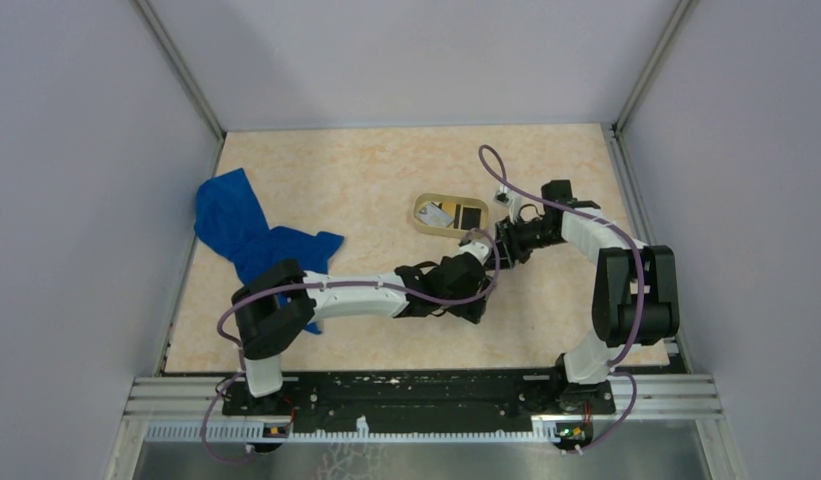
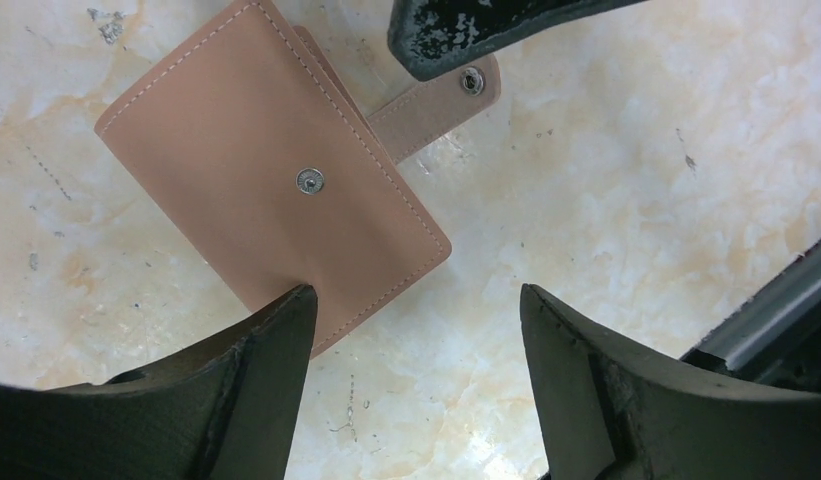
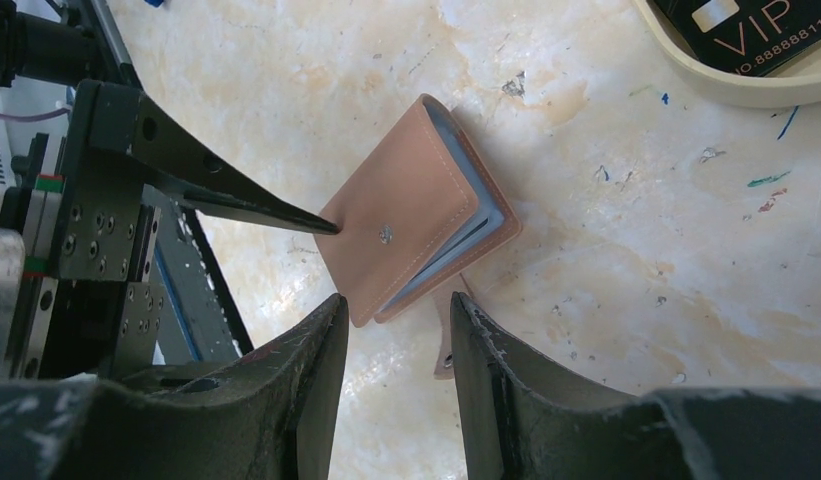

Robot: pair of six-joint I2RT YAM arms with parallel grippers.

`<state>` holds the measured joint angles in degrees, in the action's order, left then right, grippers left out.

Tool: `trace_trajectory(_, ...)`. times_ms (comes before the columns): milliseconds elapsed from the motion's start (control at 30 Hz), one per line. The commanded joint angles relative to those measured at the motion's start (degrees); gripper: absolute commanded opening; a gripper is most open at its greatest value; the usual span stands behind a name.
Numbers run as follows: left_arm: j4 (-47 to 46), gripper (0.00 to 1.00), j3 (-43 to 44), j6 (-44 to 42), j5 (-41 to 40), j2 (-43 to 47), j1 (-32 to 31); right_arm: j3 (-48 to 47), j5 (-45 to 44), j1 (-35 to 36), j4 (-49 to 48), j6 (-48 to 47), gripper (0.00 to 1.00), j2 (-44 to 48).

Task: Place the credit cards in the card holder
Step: Close the card holder at the center of the board.

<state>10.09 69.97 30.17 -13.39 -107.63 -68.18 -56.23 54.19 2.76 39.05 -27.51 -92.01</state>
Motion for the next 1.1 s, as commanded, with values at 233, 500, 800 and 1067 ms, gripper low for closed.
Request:
trace_trajectory(233, -17.6, 0.81, -9.4, 1.6, 13.0, 5.1, 5.1, -0.8, 3.1, -0.4, 0.6, -1.9, 0.42, 0.8)
trace_trajectory(500, -22.2, 0.79, -13.1, 3.6, 15.9, 5.7, 6.3, 0.5, 6.4, 0.5, -0.5, -1.2, 0.38, -0.3)
trace_trajectory(800, -25.4, 0.73, -14.7, 5.2, 16.7, 4.4, 6.4, 0.4, 5.1, 5.6, -1.9, 0.1, 0.24, -4.1)
trace_trajectory(1067, -28.0, 0.72, -16.1, 4.8, 17.5, 5.0, 6.5, 1.0, 3.2, 6.1, -4.3, 2.2, 0.19, -4.4)
